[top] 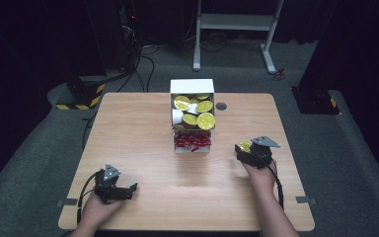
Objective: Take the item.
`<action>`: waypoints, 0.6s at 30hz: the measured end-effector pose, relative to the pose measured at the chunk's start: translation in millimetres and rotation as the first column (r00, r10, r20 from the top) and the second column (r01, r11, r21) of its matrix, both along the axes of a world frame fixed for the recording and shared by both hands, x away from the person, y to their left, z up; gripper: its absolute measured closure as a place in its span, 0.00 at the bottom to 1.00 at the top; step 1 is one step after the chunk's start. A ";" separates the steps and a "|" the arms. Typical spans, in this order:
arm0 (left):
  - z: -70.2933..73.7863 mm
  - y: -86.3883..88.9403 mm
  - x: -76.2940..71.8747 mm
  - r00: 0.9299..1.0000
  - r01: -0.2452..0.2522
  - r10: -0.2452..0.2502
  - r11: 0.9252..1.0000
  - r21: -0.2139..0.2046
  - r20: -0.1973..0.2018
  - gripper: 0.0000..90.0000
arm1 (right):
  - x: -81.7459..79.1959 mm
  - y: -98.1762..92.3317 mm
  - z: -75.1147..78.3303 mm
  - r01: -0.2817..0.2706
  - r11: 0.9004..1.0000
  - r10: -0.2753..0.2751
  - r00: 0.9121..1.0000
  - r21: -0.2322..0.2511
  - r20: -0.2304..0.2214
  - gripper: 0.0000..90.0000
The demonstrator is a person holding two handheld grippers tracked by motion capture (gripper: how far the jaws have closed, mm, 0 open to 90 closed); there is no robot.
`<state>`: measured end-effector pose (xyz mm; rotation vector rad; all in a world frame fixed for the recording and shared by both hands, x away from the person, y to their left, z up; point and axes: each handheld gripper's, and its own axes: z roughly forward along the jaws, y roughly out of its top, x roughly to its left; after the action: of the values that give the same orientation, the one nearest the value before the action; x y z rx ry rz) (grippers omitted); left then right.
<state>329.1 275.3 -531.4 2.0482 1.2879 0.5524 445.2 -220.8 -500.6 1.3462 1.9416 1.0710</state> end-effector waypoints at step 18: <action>0.0 -0.1 -0.3 1.000 -0.002 0.002 1.000 0.000 -0.002 0.00 | -22.4 10.3 18.5 -0.061 0.998 0.059 0.997 0.034 0.059 0.23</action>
<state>328.8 275.2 -531.4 2.0478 1.2907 0.5515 422.8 -210.4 -482.1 1.2686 1.9400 1.1655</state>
